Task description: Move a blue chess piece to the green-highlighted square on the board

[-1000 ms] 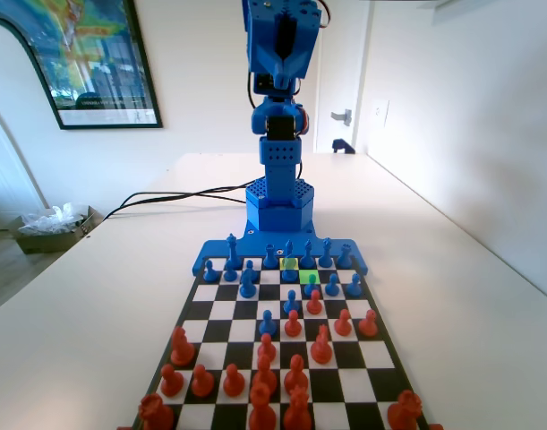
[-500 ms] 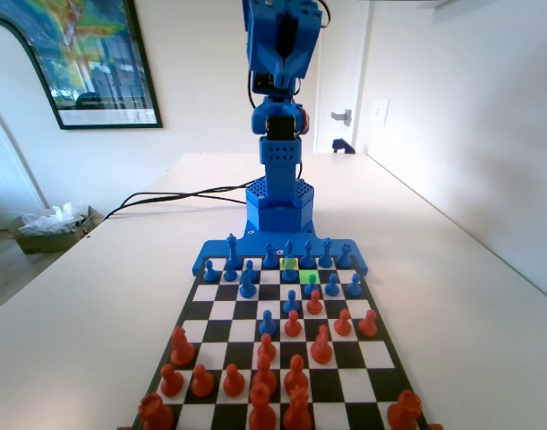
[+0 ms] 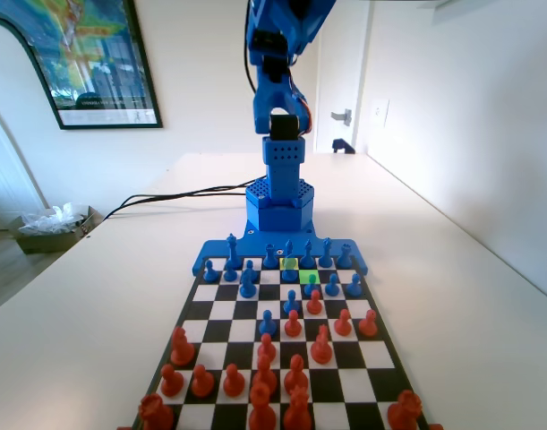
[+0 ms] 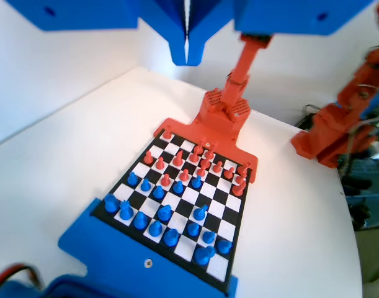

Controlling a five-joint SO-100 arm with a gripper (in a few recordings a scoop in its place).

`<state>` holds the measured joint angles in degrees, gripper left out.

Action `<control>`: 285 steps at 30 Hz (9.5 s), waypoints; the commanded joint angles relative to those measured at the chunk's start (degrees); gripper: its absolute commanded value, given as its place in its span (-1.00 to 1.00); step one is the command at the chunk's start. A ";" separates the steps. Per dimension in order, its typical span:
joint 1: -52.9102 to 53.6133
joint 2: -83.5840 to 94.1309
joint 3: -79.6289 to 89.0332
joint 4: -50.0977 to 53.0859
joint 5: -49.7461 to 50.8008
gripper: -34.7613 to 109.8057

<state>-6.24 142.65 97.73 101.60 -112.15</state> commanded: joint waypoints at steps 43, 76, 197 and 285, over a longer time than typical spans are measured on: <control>-0.88 -20.65 35.42 -33.66 -52.65 -0.50; 5.80 -10.11 56.51 -42.36 -64.34 -0.40; -4.13 -19.60 47.02 -39.02 -52.47 -0.50; -6.15 -37.71 41.31 -52.65 -44.65 -0.40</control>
<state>-12.04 102.66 143.09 46.23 -156.18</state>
